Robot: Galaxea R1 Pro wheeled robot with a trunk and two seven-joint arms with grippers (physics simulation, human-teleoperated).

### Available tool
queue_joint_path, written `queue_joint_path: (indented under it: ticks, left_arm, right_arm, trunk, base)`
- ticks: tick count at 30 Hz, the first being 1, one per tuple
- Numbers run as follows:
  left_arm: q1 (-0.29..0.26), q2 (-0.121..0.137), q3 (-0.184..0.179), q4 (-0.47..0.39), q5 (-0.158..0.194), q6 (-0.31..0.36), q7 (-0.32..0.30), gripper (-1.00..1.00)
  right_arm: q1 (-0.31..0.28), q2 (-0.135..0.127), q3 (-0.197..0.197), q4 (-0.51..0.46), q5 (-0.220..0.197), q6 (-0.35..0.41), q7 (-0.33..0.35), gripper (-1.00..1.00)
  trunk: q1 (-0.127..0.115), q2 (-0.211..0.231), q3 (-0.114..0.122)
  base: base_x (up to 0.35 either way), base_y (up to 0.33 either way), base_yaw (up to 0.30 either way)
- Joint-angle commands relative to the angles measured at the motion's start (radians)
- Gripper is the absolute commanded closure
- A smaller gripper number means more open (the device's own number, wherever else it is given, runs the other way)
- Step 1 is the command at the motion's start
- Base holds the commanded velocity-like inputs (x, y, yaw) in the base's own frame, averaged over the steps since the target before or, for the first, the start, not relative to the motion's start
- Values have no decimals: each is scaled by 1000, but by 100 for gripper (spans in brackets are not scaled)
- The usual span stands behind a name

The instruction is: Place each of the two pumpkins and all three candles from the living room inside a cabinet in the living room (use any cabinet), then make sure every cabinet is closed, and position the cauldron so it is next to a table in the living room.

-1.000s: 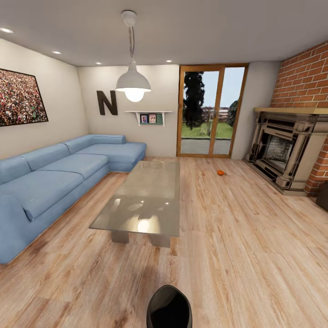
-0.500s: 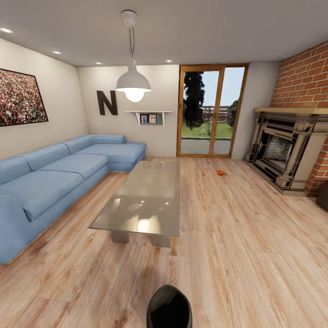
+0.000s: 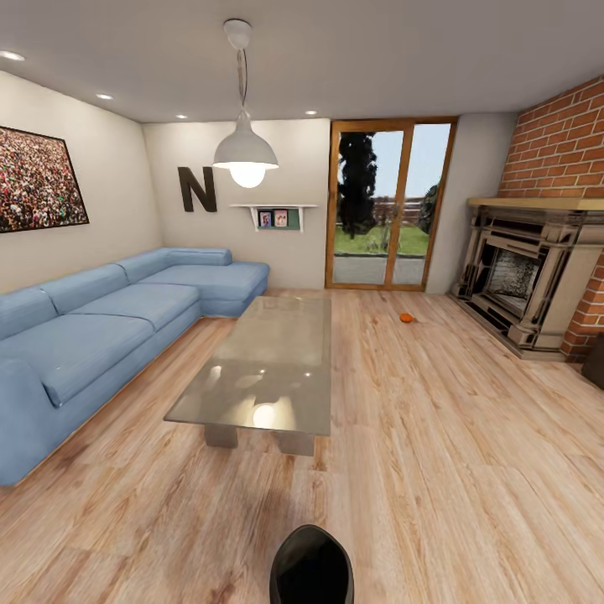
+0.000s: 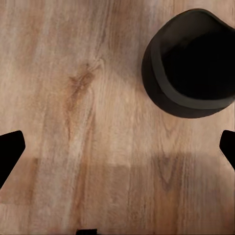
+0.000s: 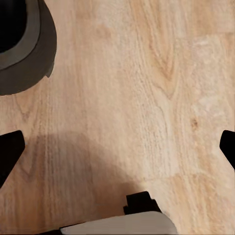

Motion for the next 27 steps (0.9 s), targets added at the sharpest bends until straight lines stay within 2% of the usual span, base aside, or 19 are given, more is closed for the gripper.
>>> queue_joint_path:
  ticks: [1, 2, 3, 7, 8, 10, 12, 14, 17, 18, 20, 22, 27]
  left_arm:
    - [1, -1, 0, -19, 4, 19, 0, -100]
    - [1, -4, -2, -48, 7, 37, 0, -100]
    - [0, -8, -3, -61, 8, 44, 1, -100]
    - [-39, -62, -8, -114, 10, 84, 34, -100]
    - [-49, -66, -8, -115, 11, 87, 41, -100]
    - [-93, -78, -7, -113, 16, 97, 59, -100]
    - [-126, -84, -7, -109, 28, 109, 66, -100]
    - [-158, -91, -7, -97, 46, 129, 70, -100]
    - [-218, -97, -7, -42, 79, 174, 73, -100]
    - [-245, -98, -7, 1, 89, 187, 74, -100]
    - [-290, -100, -7, 81, 99, 198, 75, -100]
    - [-340, -105, -7, 180, 106, 199, 77, -100]
    - [-388, -111, -8, 262, 111, 166, 77, -100]
  right_arm:
    - [0, 1, -5, -48, -4, 43, -2, -100]
    - [0, 2, -5, -148, -4, 136, -9, -100]
    - [0, 2, -5, -202, -4, 184, -12, -100]
    - [0, 2, -6, -614, -4, 571, -24, -100]
    - [0, 3, -6, -651, -4, 611, -25, -100]
    - [0, 4, -7, -743, -3, 737, -27, -100]
    - [0, 4, -7, -772, -2, 794, -32, -100]
    - [0, 3, -5, -784, 0, 824, -52, -100]
    - [-1, 1, -2, -767, 3, 843, -127, -100]
    - [-4, 2, 1, -742, 4, 846, -160, -100]
    - [-26, 2, 11, -686, 6, 843, -198, -100]
    - [-80, 4, 35, -607, 7, 830, -224, -100]
    - [-152, 7, 62, -503, 5, 777, -239, -100]
  trunk:
    - [0, -1, -1]
    - [0, -1, -1]
    - [0, -1, -1]
    - [0, -1, -1]
    - [0, -1, -1]
    - [0, -1, -1]
    - [0, -1, -1]
    - [0, -1, -1]
    - [0, -1, -1]
    - [0, -1, -1]
    - [0, -1, -1]
    - [0, -1, -1]
    - [0, -1, -1]
  base:
    - [0, 0, 0]
    - [0, 0, 0]
    - [0, 0, 0]
    - [0, 0, 0]
    - [0, 0, 0]
    - [0, 0, 0]
    - [0, 0, 0]
    - [0, 0, 0]
    - [0, 0, 0]
    - [0, 0, 0]
    - [0, 0, 0]
    - [0, 0, 0]
    - [0, 0, 0]
